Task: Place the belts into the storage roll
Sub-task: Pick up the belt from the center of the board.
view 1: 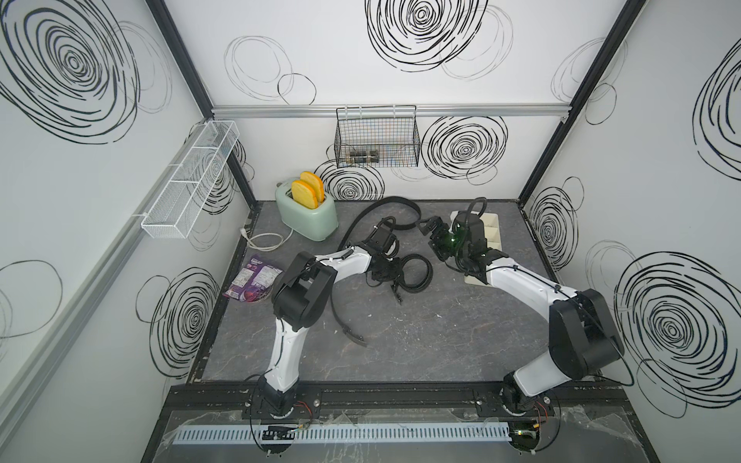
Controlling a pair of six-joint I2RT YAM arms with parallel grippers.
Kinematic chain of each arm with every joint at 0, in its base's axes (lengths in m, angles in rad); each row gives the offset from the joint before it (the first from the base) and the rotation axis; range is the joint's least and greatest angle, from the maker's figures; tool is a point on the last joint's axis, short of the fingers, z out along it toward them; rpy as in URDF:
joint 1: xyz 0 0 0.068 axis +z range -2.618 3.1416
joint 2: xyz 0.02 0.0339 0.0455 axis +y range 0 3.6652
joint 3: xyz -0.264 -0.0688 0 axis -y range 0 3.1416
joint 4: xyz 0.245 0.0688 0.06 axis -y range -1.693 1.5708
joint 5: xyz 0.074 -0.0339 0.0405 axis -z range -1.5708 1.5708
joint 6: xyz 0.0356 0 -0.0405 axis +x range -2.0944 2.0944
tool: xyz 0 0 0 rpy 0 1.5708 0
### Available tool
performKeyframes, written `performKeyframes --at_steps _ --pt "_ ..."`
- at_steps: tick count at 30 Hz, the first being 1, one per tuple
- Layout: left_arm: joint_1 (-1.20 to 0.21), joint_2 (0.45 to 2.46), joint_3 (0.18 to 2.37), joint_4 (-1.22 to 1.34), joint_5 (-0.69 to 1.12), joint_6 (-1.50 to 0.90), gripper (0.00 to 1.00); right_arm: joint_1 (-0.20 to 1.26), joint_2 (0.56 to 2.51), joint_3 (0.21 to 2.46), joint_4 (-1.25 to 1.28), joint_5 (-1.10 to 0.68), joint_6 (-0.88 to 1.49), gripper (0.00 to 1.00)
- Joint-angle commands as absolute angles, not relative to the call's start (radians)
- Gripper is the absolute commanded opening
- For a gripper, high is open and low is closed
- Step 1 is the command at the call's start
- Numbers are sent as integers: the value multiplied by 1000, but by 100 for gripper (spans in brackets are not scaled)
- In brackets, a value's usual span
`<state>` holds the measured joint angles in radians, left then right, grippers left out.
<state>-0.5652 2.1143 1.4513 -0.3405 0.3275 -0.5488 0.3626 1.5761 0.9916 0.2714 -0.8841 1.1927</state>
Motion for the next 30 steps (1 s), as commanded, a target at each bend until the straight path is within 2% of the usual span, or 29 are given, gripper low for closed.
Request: performKeyframes --at_steps 1,4,16,23,30 --pt "-568 2180 1473 -520 186 -450 12 343 1625 962 500 -999 1280 97" --pt "-578 2205 1534 -572 162 -412 12 335 1635 940 442 -1034 1200 94" --pt "-593 2249 1628 -693 59 -304 14 300 1735 757 543 -1087 1142 78" --pt "-580 2259 1631 -670 112 -332 32 287 1800 729 580 -1098 1099 75" --pt "-584 2284 1655 -673 120 -325 37 288 1826 765 452 -1076 1040 75"
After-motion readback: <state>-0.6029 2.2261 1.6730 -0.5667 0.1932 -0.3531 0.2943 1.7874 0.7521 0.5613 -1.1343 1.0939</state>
